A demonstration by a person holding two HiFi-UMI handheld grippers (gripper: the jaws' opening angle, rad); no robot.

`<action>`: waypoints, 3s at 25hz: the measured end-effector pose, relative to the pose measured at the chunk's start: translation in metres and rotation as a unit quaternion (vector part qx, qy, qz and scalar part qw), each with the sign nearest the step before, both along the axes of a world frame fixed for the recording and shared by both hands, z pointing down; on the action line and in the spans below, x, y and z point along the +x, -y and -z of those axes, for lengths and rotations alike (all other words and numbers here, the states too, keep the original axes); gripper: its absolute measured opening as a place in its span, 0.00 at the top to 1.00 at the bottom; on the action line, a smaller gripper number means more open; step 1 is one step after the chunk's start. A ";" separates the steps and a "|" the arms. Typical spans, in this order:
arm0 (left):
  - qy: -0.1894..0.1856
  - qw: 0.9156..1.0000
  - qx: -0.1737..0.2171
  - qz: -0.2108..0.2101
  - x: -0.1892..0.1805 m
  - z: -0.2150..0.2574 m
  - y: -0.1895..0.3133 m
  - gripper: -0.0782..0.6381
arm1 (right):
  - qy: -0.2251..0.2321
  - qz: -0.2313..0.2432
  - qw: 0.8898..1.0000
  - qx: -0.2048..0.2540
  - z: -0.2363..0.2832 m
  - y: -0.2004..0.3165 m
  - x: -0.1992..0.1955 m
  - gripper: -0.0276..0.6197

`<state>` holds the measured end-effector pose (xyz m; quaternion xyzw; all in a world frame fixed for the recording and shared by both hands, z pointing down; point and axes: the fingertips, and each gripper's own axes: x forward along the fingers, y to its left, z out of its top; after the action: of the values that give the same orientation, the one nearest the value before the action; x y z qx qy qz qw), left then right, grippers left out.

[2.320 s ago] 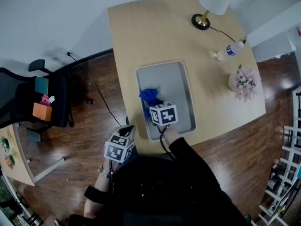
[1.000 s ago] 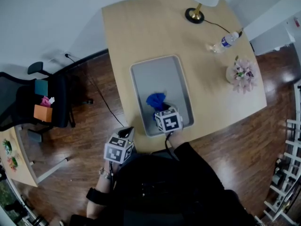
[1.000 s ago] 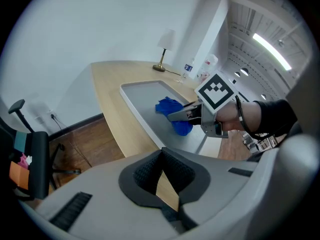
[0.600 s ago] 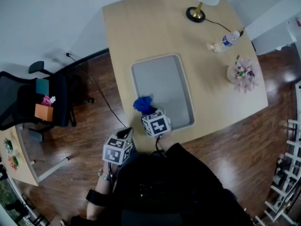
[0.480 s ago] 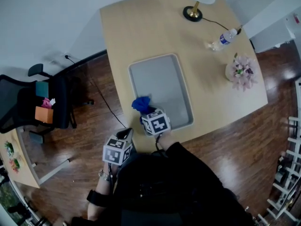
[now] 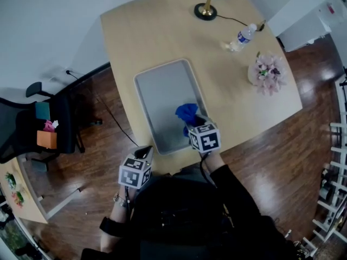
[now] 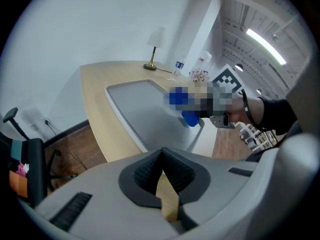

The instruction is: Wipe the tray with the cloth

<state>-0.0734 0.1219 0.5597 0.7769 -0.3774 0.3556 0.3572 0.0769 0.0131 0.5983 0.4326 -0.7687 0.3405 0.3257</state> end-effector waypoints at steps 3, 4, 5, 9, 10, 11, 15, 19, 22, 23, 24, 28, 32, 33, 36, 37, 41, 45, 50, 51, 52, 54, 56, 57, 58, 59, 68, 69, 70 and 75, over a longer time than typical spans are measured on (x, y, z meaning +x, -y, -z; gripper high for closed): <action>-0.001 1.000 -0.003 -0.007 0.006 -0.002 -0.004 0.89 | -0.043 -0.015 0.999 -0.005 -0.016 -0.003 0.042 0.75; 0.000 1.000 -0.004 -0.008 0.007 -0.003 -0.005 0.89 | -0.053 -0.011 0.999 -0.006 -0.022 -0.005 0.046 0.75; 0.001 1.000 -0.005 -0.007 0.007 -0.003 -0.006 0.89 | -0.060 -0.004 0.998 -0.007 -0.026 -0.007 0.046 0.75; 0.006 1.000 -0.005 0.000 0.005 -0.002 -0.007 0.89 | -0.096 0.002 0.995 -0.010 -0.035 -0.013 0.044 0.75; 0.006 1.000 -0.005 0.003 0.004 -0.002 -0.008 0.89 | -0.094 -0.004 0.996 -0.010 -0.035 -0.013 0.045 0.75; 0.006 1.000 -0.005 0.005 0.002 -0.003 -0.008 0.89 | -0.089 -0.011 0.996 -0.009 -0.035 -0.012 0.046 0.75; 0.003 1.000 -0.007 0.014 -0.002 -0.004 -0.012 0.89 | -0.080 -0.030 0.996 -0.008 -0.035 -0.013 0.047 0.75; 0.000 1.000 -0.007 0.024 -0.007 -0.006 -0.014 0.89 | -0.057 -0.008 0.998 -0.011 -0.035 -0.025 0.017 0.75; -0.001 1.000 -0.006 0.030 -0.013 -0.006 -0.016 0.89 | -0.045 0.031 0.998 -0.010 -0.033 -0.038 -0.025 0.75; -0.002 0.999 -0.006 0.032 -0.015 -0.005 -0.016 0.89 | -0.041 0.043 0.998 -0.009 -0.033 -0.040 -0.038 0.75; -0.002 0.999 -0.006 0.034 -0.016 -0.005 -0.017 0.89 | -0.039 0.054 0.998 -0.009 -0.032 -0.042 -0.049 0.75; -0.002 0.999 -0.006 0.044 -0.023 -0.005 -0.020 0.89 | -0.022 0.073 0.997 -0.015 -0.033 -0.050 -0.084 0.75; -0.001 0.999 -0.008 0.048 -0.026 -0.006 -0.024 0.89 | 0.020 0.086 0.996 -0.032 -0.031 -0.063 -0.117 0.75; -0.001 0.999 -0.008 0.048 -0.026 -0.007 -0.025 0.89 | 0.031 0.094 0.994 -0.036 -0.031 -0.067 -0.126 0.75; 0.000 0.999 -0.008 0.047 -0.025 -0.006 -0.027 0.89 | 0.051 0.109 0.992 -0.045 -0.031 -0.075 -0.139 0.75; 0.000 0.999 -0.007 0.046 -0.024 -0.006 -0.027 0.89 | 0.056 0.110 0.991 -0.048 -0.032 -0.074 -0.139 0.75; 0.000 0.999 -0.004 0.039 -0.017 -0.005 -0.028 0.89 | 0.075 0.101 0.991 -0.051 -0.021 -0.067 -0.126 0.75; -0.003 0.999 0.001 0.034 -0.006 -0.004 -0.026 0.89 | 0.035 0.082 0.996 -0.010 0.003 -0.048 -0.066 0.75; -0.005 1.000 -0.002 0.026 0.005 -0.005 -0.029 0.89 | -0.070 0.060 0.995 -0.025 -0.008 -0.047 0.042 0.75; -0.005 1.000 -0.002 0.025 0.007 -0.006 -0.030 0.89 | -0.083 0.056 0.994 -0.033 -0.013 -0.049 0.055 0.75; -0.004 1.000 -0.003 0.023 0.009 -0.007 -0.031 0.89 | -0.093 0.054 0.993 -0.042 -0.019 -0.053 0.064 0.75; -0.003 1.000 -0.004 0.022 0.011 -0.008 -0.032 0.89 | -0.106 0.065 0.991 -0.047 -0.029 -0.060 0.067 0.75; -0.003 1.000 -0.005 0.024 0.012 -0.008 -0.032 0.89 | -0.126 0.079 0.988 -0.033 -0.035 -0.062 0.062 0.75; -0.002 1.000 -0.005 0.024 0.012 -0.008 -0.032 0.89 | -0.138 0.082 0.987 -0.026 -0.037 -0.062 0.061 0.75; -0.002 1.000 -0.006 0.025 0.013 -0.008 -0.032 0.89 | -0.145 0.084 0.986 -0.023 -0.038 -0.062 0.061 0.75; -0.002 1.000 -0.006 0.026 0.013 -0.009 -0.032 0.89 | -0.145 0.085 0.985 -0.021 -0.038 -0.061 0.060 0.75; -0.001 0.999 -0.016 0.044 0.010 -0.016 -0.041 0.89 | -0.087 0.111 0.989 -0.039 -0.032 -0.082 0.015 0.75; -0.001 0.999 -0.017 0.047 0.009 -0.017 -0.042 0.89 | -0.080 0.120 0.989 -0.039 -0.032 -0.086 0.002 0.75; -0.001 0.999 -0.018 0.051 0.008 -0.017 -0.043 0.89 | -0.076 0.129 0.988 -0.038 -0.032 -0.090 -0.010 0.75; 0.001 0.997 -0.019 0.069 -0.002 -0.017 -0.045 0.89 | -0.060 0.171 0.983 -0.042 -0.033 -0.107 -0.055 0.75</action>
<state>-0.0758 0.1668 0.5763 0.7417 -0.4239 0.3378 0.3952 0.0217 0.1196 0.6310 0.3002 -0.7953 0.2855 0.4425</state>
